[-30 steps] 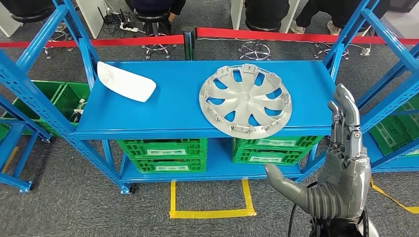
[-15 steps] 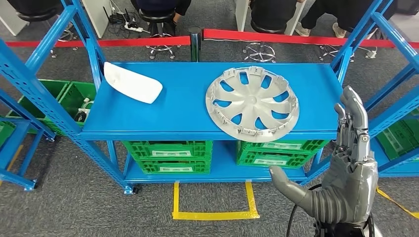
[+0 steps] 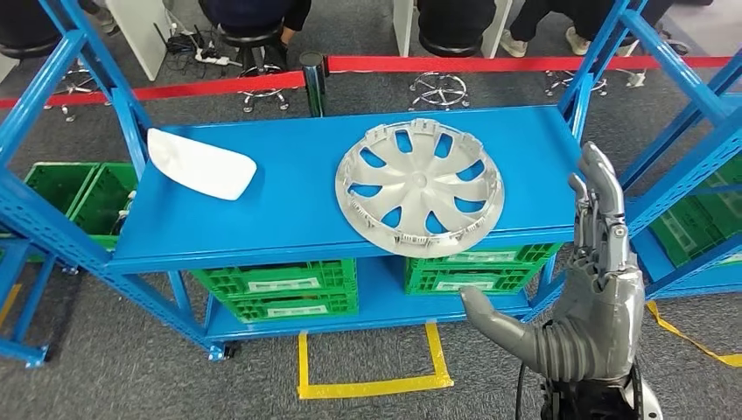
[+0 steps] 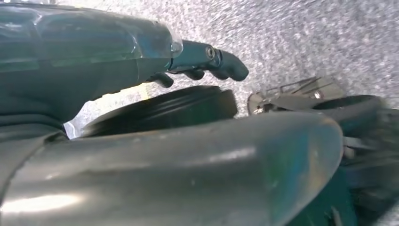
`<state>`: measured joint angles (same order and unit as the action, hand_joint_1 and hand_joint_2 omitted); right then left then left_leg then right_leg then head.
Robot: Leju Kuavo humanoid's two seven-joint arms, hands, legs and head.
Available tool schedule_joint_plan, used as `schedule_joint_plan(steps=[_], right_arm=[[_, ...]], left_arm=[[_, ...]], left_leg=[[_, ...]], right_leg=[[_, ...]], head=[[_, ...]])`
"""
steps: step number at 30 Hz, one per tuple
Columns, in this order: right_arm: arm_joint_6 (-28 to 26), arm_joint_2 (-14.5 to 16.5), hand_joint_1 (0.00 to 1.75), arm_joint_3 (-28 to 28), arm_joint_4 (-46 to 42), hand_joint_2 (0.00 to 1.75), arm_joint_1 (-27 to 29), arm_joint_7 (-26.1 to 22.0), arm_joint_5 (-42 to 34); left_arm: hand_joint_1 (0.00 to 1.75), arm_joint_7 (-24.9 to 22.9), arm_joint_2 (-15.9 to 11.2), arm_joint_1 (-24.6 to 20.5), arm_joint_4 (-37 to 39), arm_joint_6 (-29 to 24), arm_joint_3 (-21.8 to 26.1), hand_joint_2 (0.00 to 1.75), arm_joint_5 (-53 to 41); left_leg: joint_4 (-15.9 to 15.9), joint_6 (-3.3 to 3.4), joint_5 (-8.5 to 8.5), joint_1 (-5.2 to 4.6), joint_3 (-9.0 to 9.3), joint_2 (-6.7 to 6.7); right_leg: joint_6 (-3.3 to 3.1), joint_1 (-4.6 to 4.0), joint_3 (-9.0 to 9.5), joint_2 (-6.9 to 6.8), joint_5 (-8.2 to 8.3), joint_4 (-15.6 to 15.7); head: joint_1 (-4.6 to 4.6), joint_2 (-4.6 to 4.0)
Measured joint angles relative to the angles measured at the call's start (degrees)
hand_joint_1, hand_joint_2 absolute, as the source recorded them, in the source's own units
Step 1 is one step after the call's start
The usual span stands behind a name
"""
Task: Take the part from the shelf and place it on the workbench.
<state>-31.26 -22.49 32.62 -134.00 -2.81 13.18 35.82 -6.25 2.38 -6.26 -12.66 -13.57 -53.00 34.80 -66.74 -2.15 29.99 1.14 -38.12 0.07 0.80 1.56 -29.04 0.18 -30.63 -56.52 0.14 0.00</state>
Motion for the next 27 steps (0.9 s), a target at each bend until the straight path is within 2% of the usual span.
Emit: schedule_joint_plan(steps=[1, 2, 4, 6, 7, 8, 9, 11, 12, 13, 14, 15, 16, 17, 18, 19, 21, 23, 24, 26, 27], right_arm=[[0.0, 0.0, 0.00, 0.0, 0.0, 1.75, 0.0, 0.0, 0.0], [0.0, 0.0, 0.00, 0.0, 0.0, 1.75, 0.0, 0.0, 0.0], [0.0, 0.0, 0.00, 0.0, 0.0, 1.75, -0.1, 0.0, 0.0], [0.0, 0.0, 0.00, 0.0, 0.0, 1.75, -0.1, 0.0, 0.0], [0.0, 0.1, 0.00, 0.0, 0.0, 1.75, -0.1, 0.0, 0.0], [0.0, 0.1, 0.00, 0.0, 0.0, 1.75, -0.1, 0.0, 0.0], [0.0, 0.1, 0.00, 0.0, 0.0, 1.75, -0.1, 0.0, 0.0], [0.0, 0.1, 0.00, 0.0, 0.0, 1.75, -0.1, 0.0, 0.0], [0.0, 0.1, 0.00, 0.0, 0.0, 1.75, -0.1, 0.0, 0.0], [0.0, 0.1, 0.00, 0.0, 0.0, 1.75, 0.0, 0.0, 0.0], [0.0, 0.1, 0.00, 0.0, 0.0, 1.75, 0.0, 0.0, 0.0], [0.0, 0.1, 0.00, 0.0, 0.0, 1.75, 0.0, 0.0, 0.0], [0.0, 0.1, 0.00, 0.0, 0.0, 1.75, 0.0, 0.0, 0.0], [0.0, 0.1, 0.00, 0.0, 0.0, 1.75, -0.1, 0.0, 0.0], [0.0, 0.1, 0.00, 0.0, 0.0, 1.75, -0.1, 0.1, -0.1], [0.0, 0.1, 0.00, 0.0, 0.0, 1.75, -0.1, 0.1, -0.1], [0.0, 0.1, 0.00, 0.0, -0.1, 1.75, -0.1, 0.1, -0.2], [0.0, 0.1, 0.00, 0.0, -0.1, 1.75, -0.1, 0.1, -0.2], [0.0, 0.1, 0.00, 0.0, -0.2, 1.75, -0.1, 0.1, -0.2], [0.0, 0.1, 0.00, 0.0, -0.2, 1.75, -0.1, 0.1, -0.3], [0.0, 0.2, 0.00, 0.0, -0.2, 1.75, -0.1, 0.1, -0.3]], left_arm=[[0.00, 0.0, 0.0, 0.0, 0.0, 0.0, 0.0, 0.00, 0.0], [0.00, 0.0, 0.0, 0.0, 0.0, 0.0, 0.0, 0.00, 0.0], [0.00, 0.0, 0.0, 0.0, 0.0, 0.0, 0.0, 0.00, 0.0], [0.00, 0.0, 0.0, 0.0, 0.0, 0.0, 0.0, 0.00, 0.0], [0.00, 0.0, 0.0, 0.0, 0.0, 0.0, 0.0, 0.00, 0.0], [0.00, 0.0, 0.0, 0.0, 0.0, 0.0, 0.0, 0.00, 0.0], [0.00, 0.0, 0.0, 0.0, 0.0, 0.0, 0.0, 0.00, 0.0], [0.00, 0.0, 0.0, 0.0, 0.0, 0.0, 0.0, 0.00, 0.0], [0.00, 0.0, 0.0, 0.0, 0.0, 0.0, 0.0, 0.00, 0.0], [0.00, 0.0, 0.0, 0.0, 0.0, 0.0, 0.0, 0.00, 0.0], [0.00, 0.0, 0.0, 0.0, 0.0, 0.0, 0.0, 0.00, 0.0], [0.00, 0.0, 0.0, 0.0, 0.0, 0.0, 0.0, 0.00, 0.0], [0.00, 0.0, 0.1, -0.1, 0.0, 0.0, 0.0, 0.00, 0.0], [0.00, -0.1, 0.2, -0.1, 0.0, 0.0, 0.0, 0.00, 0.0], [0.00, -0.1, 0.3, -0.1, 0.0, 0.0, 0.0, 0.00, -0.1], [0.00, -0.2, 0.4, -0.2, 0.0, 0.0, 0.0, 0.00, -0.1], [0.00, -0.3, 0.5, -0.2, -0.1, 0.0, 0.0, 0.00, -0.1], [0.00, -0.3, 0.5, -0.2, 0.0, 0.0, 0.0, 0.00, -0.1], [0.00, -0.3, 0.4, -0.2, 0.0, 0.0, 0.0, 0.00, -0.1], [0.00, -0.3, 0.4, -0.2, 0.0, 0.0, 0.0, 0.00, -0.1], [0.00, -0.4, 0.3, -0.1, 0.0, 0.0, 0.0, 0.00, -0.1]], left_leg=[[3.1, -0.07, -1.35, 0.08, 1.39, 0.05], [5.0, 0.13, -1.78, 0.11, 2.26, 0.09], [5.9, 1.01, -1.11, -0.03, 2.70, 0.09], [6.0, 1.94, -0.80, -0.07, 2.86, 0.03], [6.1, 2.32, -0.67, -0.08, 3.07, 0.01], [6.1, 2.67, -0.53, -0.10, 3.33, 0.04], [6.1, 2.98, -0.36, -0.21, 3.57, 0.11], [6.1, 3.50, 0.05, -0.58, 3.98, 0.25], [6.1, 3.70, 0.26, -0.82, 4.23, 0.28], [6.1, 3.84, 0.48, -1.08, 4.55, 0.25], [6.1, 3.91, 0.72, -1.34, 4.94, 0.18], [6.2, 3.99, 0.96, -1.55, 5.34, 0.10], [6.2, 3.97, 1.20, -1.79, 5.66, 0.03], [6.3, 3.87, 1.37, -1.85, 5.83, -0.01], [6.4, 3.71, 1.45, -1.80, 5.86, -0.03], [6.6, 3.46, 1.45, -1.72, 5.86, 0.00], [6.9, 2.92, 1.49, -1.57, 6.14, 0.06], [5.2, 2.25, 2.75, -1.60, 5.56, -0.07], [2.6, 1.89, 4.01, -1.47, 4.28, -0.17], [-3.9, 1.15, 6.44, -0.98, 0.41, -0.26], [-5.9, 0.80, 6.59, -0.68, -1.15, -0.24]], right_leg=[[0.44, 0.00, 0.19, 0.10, -0.50, -0.3], [0.86, -0.07, 0.24, 0.20, -0.87, -0.6], [1.46, -0.22, 0.26, 0.30, -1.23, -0.7], [1.79, -0.06, 0.39, 0.19, -1.72, -0.9], [1.91, -0.01, 0.00, 0.12, -2.43, -2.0], [2.02, 0.00, -1.05, 0.06, -3.61, -4.3], [2.07, -0.05, -2.84, 0.01, -5.14, -7.9], [1.94, -0.13, -7.45, 0.01, -7.68, -15.8], [1.70, -0.22, -9.10, 0.01, -7.65, -17.9], [1.29, -0.39, -9.73, 0.01, -6.40, -17.9], [0.66, -0.67, -9.28, 0.03, -4.10, -15.7], [-0.20, -1.14, -8.14, 0.05, -1.41, -12.0], [-1.20, -1.55, -6.83, -0.01, 0.51, -8.6], [-2.01, -1.97, -5.66, -0.06, 1.63, -5.7], [-2.60, -2.30, -4.97, -0.13, 1.89, -4.0], [-2.87, -2.47, -4.64, -0.19, 1.60, -3.4], [-2.62, -2.42, -3.85, -0.22, 1.89, -1.8], [-2.20, -1.92, -2.46, -0.35, 2.47, 0.2], [-2.03, -1.65, -1.89, -0.45, 2.63, 0.9], [-1.99, -1.40, -1.48, -0.49, 2.42, 1.1], [-1.83, -1.26, -1.39, -0.47, 2.16, 0.9]], head=[[-0.42, 0.00], [-0.70, 0.00], [-0.69, 0.00], [-0.04, 0.00], [0.27, 0.00], [0.60, 0.00], [0.99, 0.00], [1.68, 0.00], [1.97, 0.00], [2.22, 0.00], [2.46, 0.00], [2.68, 0.00], [2.64, 0.00], [2.60, 0.00], [2.53, 0.00], [2.49, 0.00], [2.82, 0.00], [2.68, 0.00], [2.38, 0.00], [1.64, 0.00], [1.35, 0.00]])
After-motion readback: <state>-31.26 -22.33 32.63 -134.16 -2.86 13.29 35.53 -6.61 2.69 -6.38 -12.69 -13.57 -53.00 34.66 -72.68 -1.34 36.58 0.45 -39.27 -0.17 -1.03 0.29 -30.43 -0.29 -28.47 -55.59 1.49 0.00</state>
